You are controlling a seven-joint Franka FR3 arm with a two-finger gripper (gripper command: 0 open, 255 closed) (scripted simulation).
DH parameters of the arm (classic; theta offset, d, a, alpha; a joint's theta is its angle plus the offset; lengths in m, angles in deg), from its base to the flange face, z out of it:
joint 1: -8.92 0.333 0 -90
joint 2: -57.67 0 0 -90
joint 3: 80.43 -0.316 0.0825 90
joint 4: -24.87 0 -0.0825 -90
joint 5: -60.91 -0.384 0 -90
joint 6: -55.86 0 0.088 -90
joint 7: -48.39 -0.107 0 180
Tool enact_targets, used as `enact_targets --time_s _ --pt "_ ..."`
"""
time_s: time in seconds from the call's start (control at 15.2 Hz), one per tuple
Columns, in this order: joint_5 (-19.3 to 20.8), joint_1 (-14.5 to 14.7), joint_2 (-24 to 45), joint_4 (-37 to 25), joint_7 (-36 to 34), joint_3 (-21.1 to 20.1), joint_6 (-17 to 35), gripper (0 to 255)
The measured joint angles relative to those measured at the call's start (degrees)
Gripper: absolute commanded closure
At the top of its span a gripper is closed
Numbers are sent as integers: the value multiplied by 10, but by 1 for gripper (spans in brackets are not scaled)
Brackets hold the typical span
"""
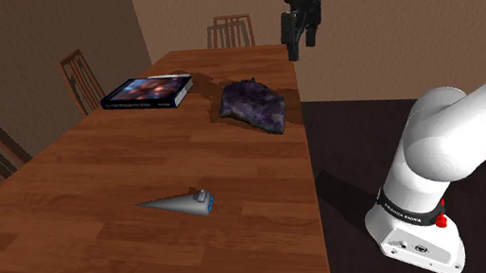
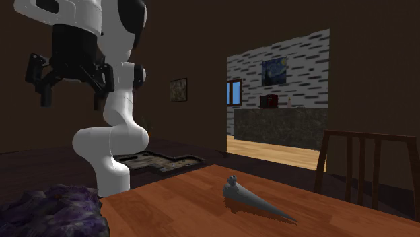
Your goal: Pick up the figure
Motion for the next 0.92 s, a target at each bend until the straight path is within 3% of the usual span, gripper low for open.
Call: enact_targets --time_s 0.33,0.92 --pt "-17 17 32 1 -15 -26 24 0" --pt "-53 60 158 -41 -57 -104 85 0"
